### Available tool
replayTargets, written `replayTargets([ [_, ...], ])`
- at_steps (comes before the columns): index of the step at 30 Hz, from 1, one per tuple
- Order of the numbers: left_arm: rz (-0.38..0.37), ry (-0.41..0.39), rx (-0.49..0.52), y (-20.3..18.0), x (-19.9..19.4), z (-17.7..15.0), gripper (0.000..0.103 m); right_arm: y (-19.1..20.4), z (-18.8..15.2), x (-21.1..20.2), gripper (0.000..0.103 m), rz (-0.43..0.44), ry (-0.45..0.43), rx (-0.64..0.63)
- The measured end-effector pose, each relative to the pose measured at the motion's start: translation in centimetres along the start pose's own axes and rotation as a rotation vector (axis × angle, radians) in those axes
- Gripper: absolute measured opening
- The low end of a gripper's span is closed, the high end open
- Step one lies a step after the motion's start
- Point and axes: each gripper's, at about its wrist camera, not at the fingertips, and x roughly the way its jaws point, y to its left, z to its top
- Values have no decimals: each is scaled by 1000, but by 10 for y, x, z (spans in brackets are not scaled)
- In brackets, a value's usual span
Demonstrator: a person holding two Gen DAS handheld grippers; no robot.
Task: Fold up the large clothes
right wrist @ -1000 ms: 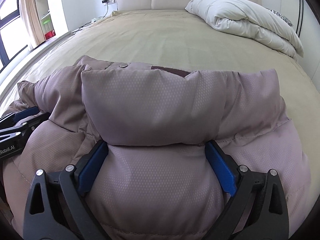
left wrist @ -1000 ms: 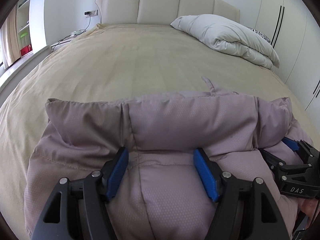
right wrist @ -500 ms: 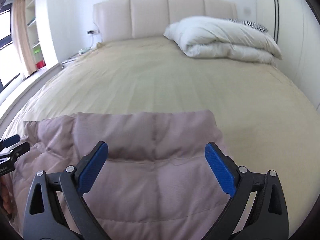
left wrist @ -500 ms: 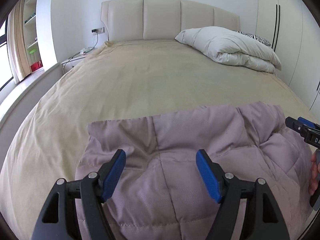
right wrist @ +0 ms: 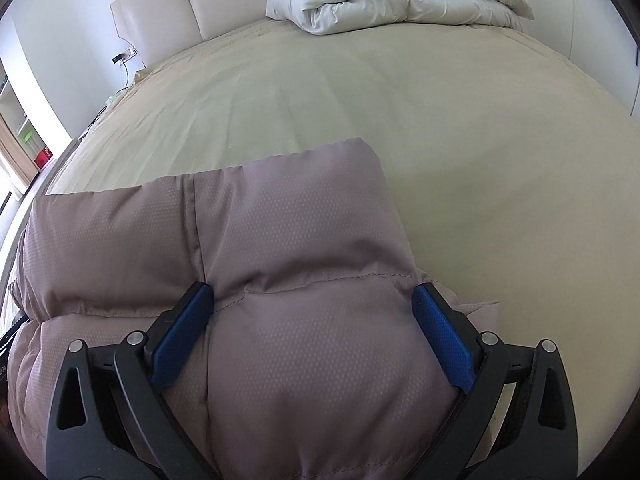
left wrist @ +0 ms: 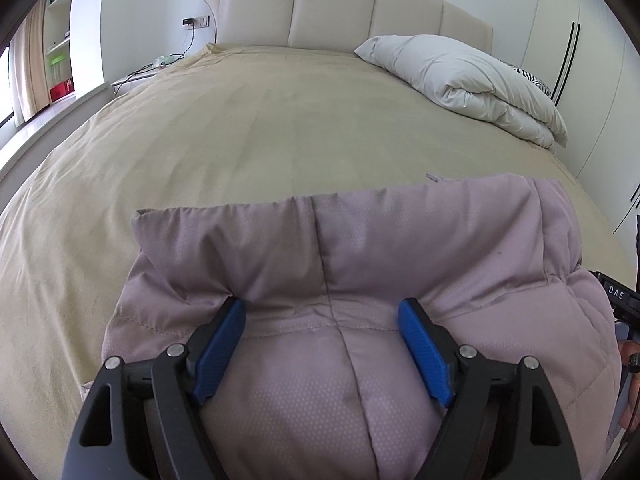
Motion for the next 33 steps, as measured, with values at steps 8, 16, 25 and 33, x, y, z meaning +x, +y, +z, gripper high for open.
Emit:
replayTargets([
  [8,-6,51,-2,3,-23,3,81,41,-4,-83,101,62,-104,-100],
  [16,13,-25,-19,12,-70,-34,82,126,-71,-75,103,88,-52,-326],
  [25,17,-35,3,12,-63,-40,86,138,-84,-63,103,36,-78,-381],
  [33,23,-48,10,21,-87,-64,94,142,-112,-98,103,88,-104,-418],
])
